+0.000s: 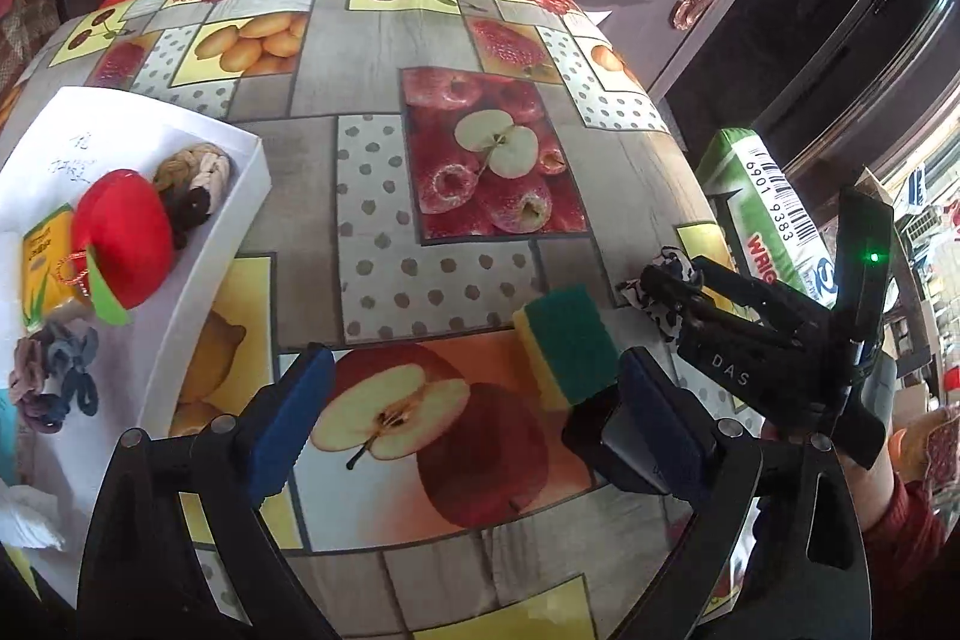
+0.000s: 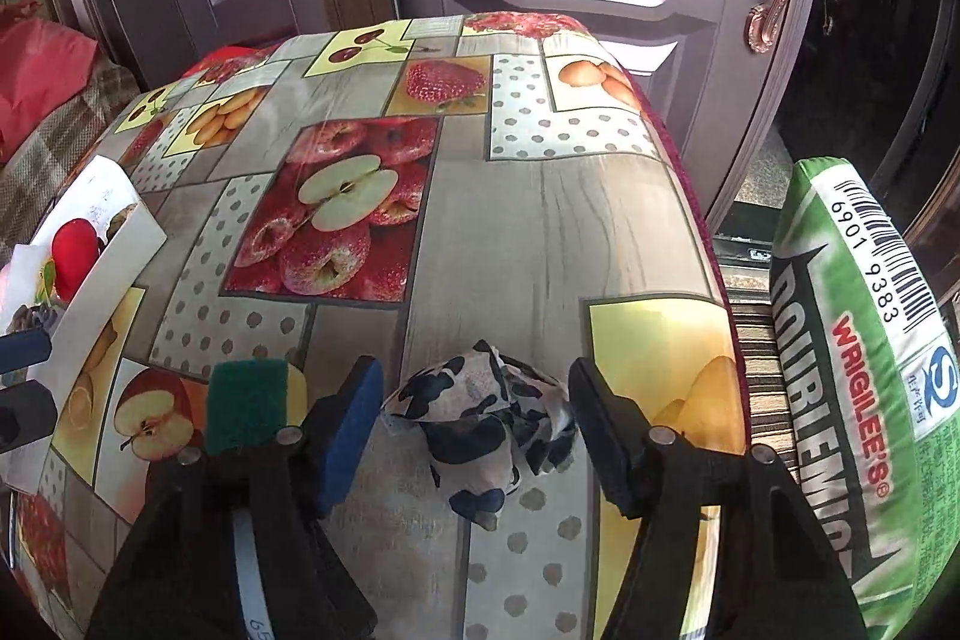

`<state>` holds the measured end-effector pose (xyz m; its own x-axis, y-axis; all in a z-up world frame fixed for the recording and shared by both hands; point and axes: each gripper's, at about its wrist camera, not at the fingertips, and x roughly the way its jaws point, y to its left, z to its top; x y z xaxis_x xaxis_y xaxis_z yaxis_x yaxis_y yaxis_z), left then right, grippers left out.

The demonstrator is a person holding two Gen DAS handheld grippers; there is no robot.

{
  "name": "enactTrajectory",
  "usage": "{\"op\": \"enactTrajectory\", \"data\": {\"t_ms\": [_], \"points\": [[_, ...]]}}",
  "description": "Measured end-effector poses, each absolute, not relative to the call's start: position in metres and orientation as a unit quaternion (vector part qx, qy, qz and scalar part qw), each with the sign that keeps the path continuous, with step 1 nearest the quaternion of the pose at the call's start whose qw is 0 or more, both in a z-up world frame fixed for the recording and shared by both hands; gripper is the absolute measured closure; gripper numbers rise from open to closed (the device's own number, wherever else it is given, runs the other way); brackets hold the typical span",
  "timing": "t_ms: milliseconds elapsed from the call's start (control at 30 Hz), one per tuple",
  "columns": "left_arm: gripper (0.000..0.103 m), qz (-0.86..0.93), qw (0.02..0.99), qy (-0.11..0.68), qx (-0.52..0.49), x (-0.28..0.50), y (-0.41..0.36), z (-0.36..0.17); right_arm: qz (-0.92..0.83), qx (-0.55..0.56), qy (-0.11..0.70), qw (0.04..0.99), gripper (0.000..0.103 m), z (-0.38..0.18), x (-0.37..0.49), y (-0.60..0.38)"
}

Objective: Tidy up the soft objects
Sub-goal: 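Grasp the green scouring sponge with the left gripper while the right grasps the cow-print cloth, then carry the sponge over the tray with the left gripper while the right carries the cow-print cloth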

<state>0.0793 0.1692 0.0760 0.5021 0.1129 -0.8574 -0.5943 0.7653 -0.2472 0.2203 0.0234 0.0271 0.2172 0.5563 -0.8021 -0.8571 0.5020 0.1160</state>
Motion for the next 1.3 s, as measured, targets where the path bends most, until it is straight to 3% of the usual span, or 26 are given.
{"op": "enactTrajectory", "data": {"t_ms": [100, 267, 333, 367, 400, 467, 633, 867, 1300], "points": [[0.01, 0.204, 0.811, 0.476, -0.27, 0.108, 0.163, 0.058, 0.477, -0.159, 0.411, 0.76, 0.067, 0.027, 0.223, 0.01], [0.015, 0.199, 0.797, 0.511, -0.254, 0.143, 0.147, 0.032, 0.465, -0.107, 0.419, 0.773, 0.067, 0.03, 0.237, -0.025], [0.037, 0.204, 0.791, 0.525, -0.238, 0.153, 0.145, 0.023, 0.462, -0.093, 0.419, 0.776, 0.067, 0.032, 0.241, -0.034], [0.042, 0.208, 0.796, 0.525, -0.218, 0.156, 0.143, 0.023, 0.461, -0.086, 0.419, 0.778, 0.067, 0.034, 0.243, -0.038], [0.057, 0.205, 0.799, 0.526, -0.205, 0.159, 0.142, 0.022, 0.459, -0.078, 0.418, 0.78, 0.067, 0.036, 0.243, -0.042], [0.06, 0.204, 0.803, 0.521, -0.204, 0.157, 0.143, 0.023, 0.456, -0.064, 0.414, 0.786, 0.067, 0.043, 0.244, -0.049], [0.061, 0.217, 0.827, 0.483, -0.187, 0.138, 0.142, 0.048, 0.46, -0.028, 0.391, 0.797, 0.067, 0.069, 0.236, -0.063], [0.061, 0.25, 0.875, 0.39, -0.144, 0.089, 0.126, 0.125, 0.488, 0.008, 0.331, 0.808, 0.067, 0.125, 0.203, -0.077], [0.061, 0.285, 0.913, 0.26, -0.132, -0.048, 0.117, 0.224, 0.522, 0.051, 0.217, 0.823, 0.068, 0.216, 0.119, -0.114]]}}
